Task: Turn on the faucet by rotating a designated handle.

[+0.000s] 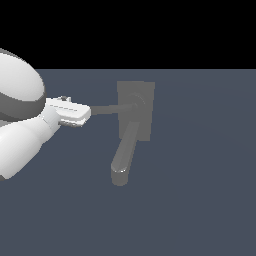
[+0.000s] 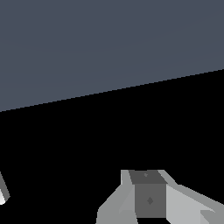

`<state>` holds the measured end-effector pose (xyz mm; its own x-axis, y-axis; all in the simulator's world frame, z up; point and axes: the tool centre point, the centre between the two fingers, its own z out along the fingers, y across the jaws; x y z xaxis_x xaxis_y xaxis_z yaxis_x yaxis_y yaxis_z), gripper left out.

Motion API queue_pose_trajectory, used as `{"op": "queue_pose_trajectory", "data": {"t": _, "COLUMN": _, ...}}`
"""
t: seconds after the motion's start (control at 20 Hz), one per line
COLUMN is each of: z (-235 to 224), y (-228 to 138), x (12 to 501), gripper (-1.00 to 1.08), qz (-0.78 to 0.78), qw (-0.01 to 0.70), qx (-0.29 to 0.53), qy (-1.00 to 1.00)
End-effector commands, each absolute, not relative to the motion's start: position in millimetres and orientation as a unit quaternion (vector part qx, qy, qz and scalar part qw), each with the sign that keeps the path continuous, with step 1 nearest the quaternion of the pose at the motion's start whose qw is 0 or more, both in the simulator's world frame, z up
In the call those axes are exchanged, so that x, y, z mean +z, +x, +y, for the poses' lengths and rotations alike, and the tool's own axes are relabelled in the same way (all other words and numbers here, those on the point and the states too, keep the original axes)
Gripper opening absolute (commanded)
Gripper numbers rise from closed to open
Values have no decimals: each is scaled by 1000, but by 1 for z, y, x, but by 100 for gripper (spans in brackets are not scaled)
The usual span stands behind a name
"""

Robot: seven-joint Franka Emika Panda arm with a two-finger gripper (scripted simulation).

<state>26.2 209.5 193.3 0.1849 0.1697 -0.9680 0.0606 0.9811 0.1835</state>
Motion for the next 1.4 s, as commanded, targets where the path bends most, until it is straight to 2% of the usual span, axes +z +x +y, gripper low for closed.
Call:
{"op": "queue_pose_trajectory", "data": {"t": 0.0, "z": 190, "y": 25, "x": 168, "gripper": -100, "qz": 657, "qw": 749, "qx": 14, "qy": 87}}
{"op": "queue_pose_trajectory", "data": {"t": 0.5, "z": 146, "y": 18, "x": 115, "gripper": -100, "qz": 698, "qw": 710, "qx": -32, "qy": 82}}
{"op": "queue_pose_trajectory", "data": {"t": 0.95, "z": 116, "y": 17, "x": 120, "gripper": -100, "qz": 699, "qw": 709, "qx": -71, "qy": 60}}
{"op": "queue_pose_trajectory", "data": {"t": 1.35, "z": 115, "y": 13, "x": 119, "gripper": -100, "qz": 703, "qw": 704, "qx": -65, "qy": 72}}
